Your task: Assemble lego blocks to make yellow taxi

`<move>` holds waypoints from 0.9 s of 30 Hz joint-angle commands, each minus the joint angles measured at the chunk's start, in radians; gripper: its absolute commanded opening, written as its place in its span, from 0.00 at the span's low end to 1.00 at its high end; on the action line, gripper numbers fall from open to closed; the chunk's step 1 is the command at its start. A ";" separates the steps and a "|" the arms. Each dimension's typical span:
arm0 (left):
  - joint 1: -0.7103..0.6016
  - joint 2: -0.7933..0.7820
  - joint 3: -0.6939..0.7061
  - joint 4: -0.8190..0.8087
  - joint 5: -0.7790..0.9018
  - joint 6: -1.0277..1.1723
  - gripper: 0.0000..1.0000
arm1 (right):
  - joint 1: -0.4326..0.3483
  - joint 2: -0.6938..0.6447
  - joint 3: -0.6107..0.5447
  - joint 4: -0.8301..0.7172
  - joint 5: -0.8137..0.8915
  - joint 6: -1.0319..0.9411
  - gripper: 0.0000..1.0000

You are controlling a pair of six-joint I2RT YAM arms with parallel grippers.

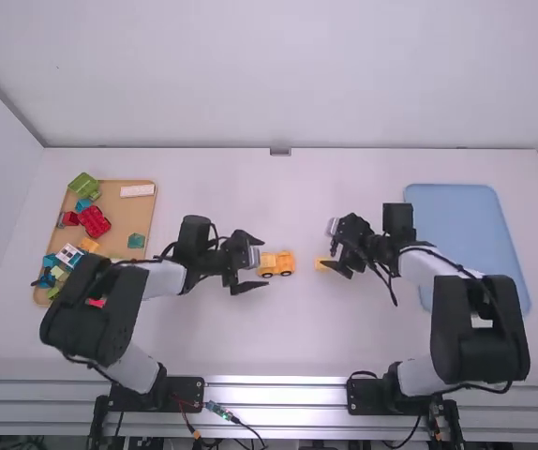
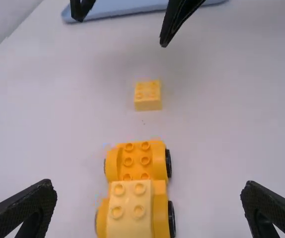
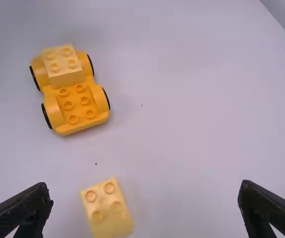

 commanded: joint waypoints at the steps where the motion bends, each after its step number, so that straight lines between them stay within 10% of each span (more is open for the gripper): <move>1: 0.003 0.055 0.032 0.018 0.038 -0.051 0.99 | 0.010 0.041 -0.009 0.012 -0.030 -0.071 0.99; 27: -0.006 0.233 0.112 0.050 0.038 -0.048 0.99 | -0.007 0.259 -0.007 0.073 -0.113 -0.298 0.99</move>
